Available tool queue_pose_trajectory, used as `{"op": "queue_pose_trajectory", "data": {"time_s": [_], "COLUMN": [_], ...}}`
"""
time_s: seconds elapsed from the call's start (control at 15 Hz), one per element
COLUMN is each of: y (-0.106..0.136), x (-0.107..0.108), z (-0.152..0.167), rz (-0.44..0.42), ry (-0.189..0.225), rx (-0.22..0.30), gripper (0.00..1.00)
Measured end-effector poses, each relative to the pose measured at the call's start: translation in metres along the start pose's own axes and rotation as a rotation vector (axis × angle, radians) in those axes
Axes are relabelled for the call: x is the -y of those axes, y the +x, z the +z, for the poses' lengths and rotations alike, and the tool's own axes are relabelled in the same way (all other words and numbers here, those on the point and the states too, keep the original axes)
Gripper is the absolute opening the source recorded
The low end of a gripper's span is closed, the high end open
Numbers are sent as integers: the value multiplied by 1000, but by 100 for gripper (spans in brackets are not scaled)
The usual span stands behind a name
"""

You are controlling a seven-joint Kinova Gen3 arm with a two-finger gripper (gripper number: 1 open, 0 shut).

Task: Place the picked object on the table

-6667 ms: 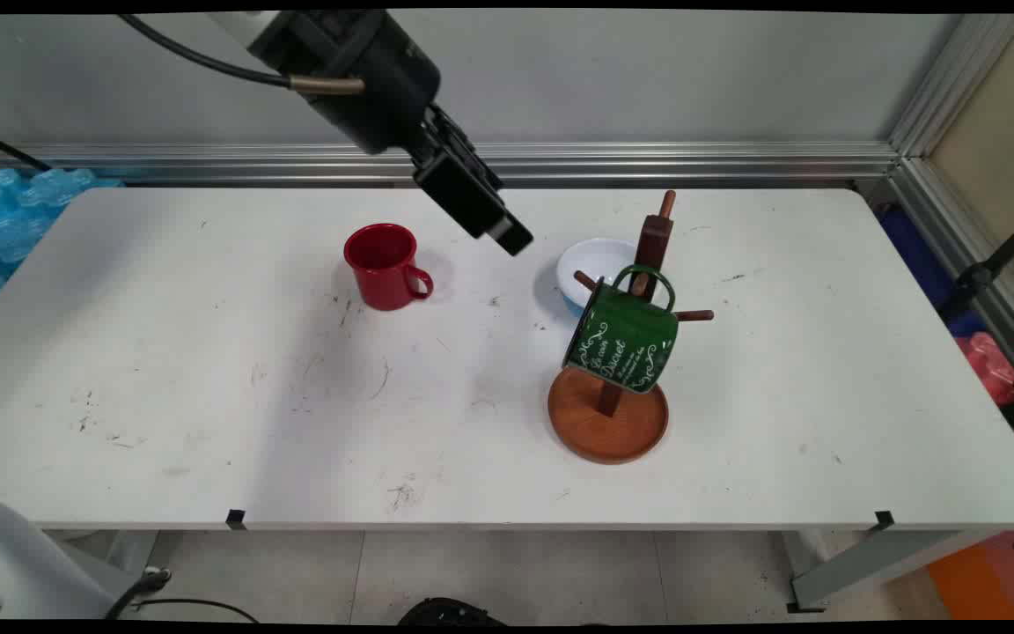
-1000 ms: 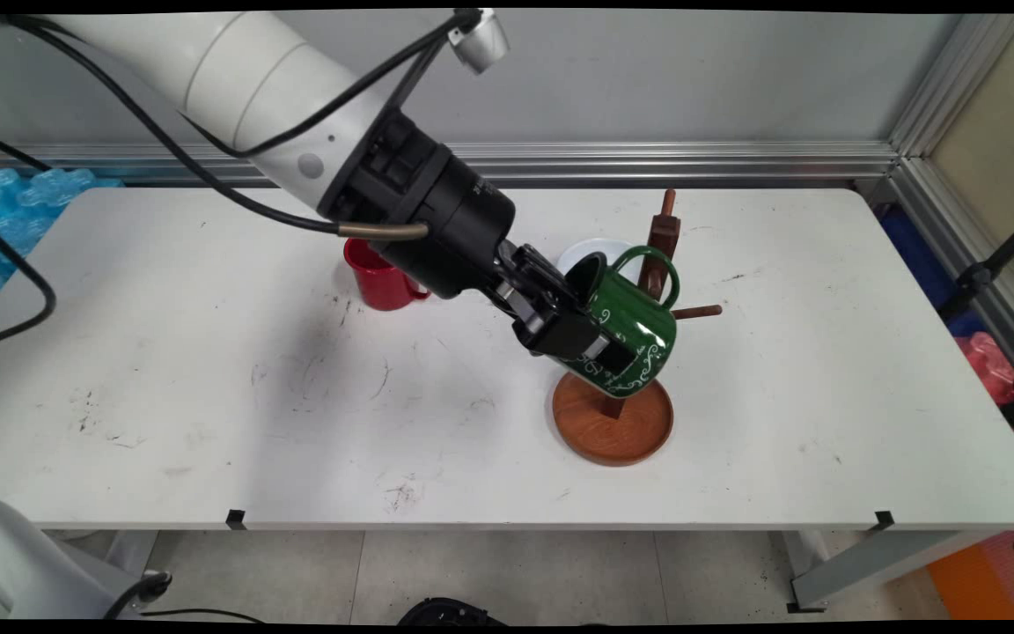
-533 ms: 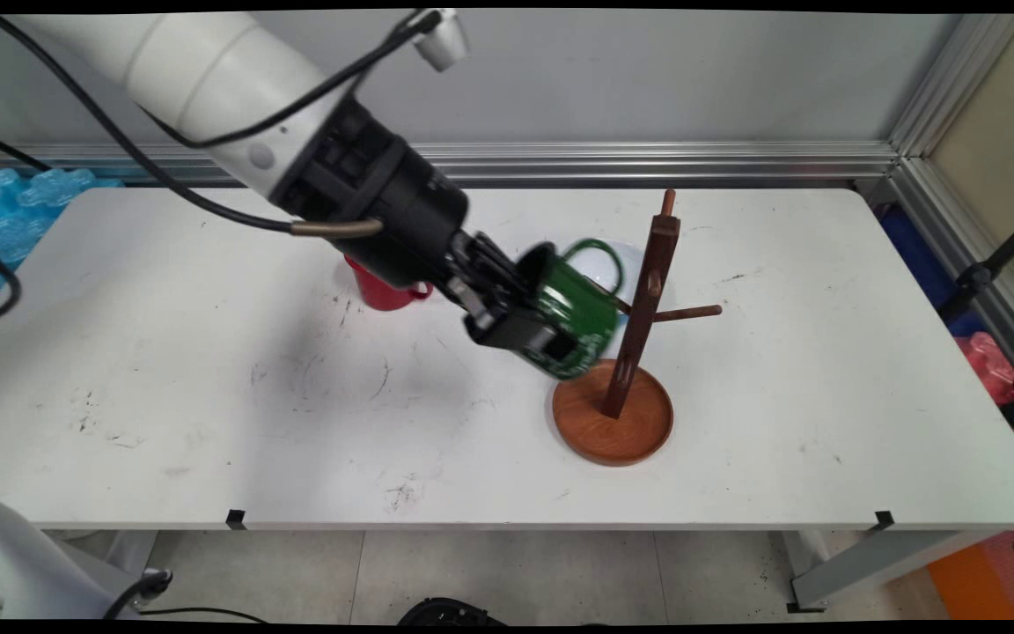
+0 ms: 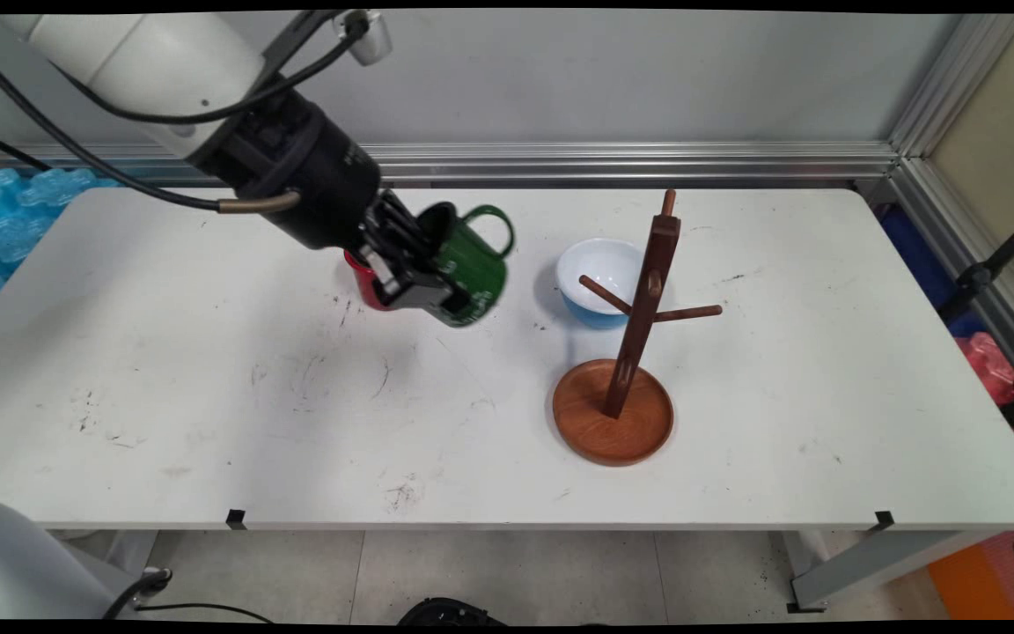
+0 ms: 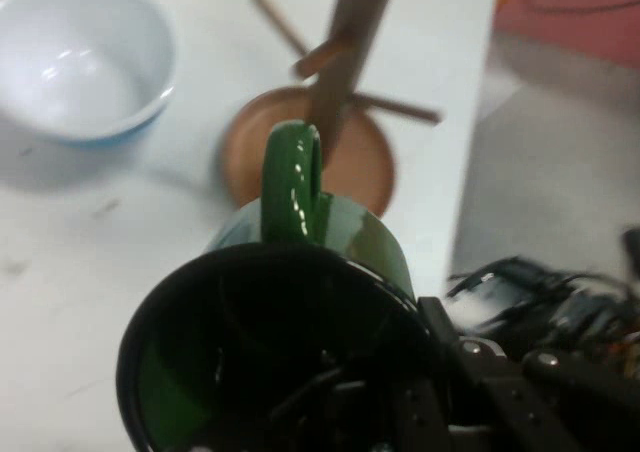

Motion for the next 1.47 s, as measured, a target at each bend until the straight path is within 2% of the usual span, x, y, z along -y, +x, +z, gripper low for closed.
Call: {"op": "queue_pose_trajectory", "data": {"time_s": [0.6, 1.07, 1.47], "y": [-7, -12, -22], "x": [23, 39, 58], "z": [-1, 16, 39], "rz": [55, 107, 166], "ry": [225, 280, 266], "rx": [224, 357, 475], "gripper": [0, 0, 0]}}
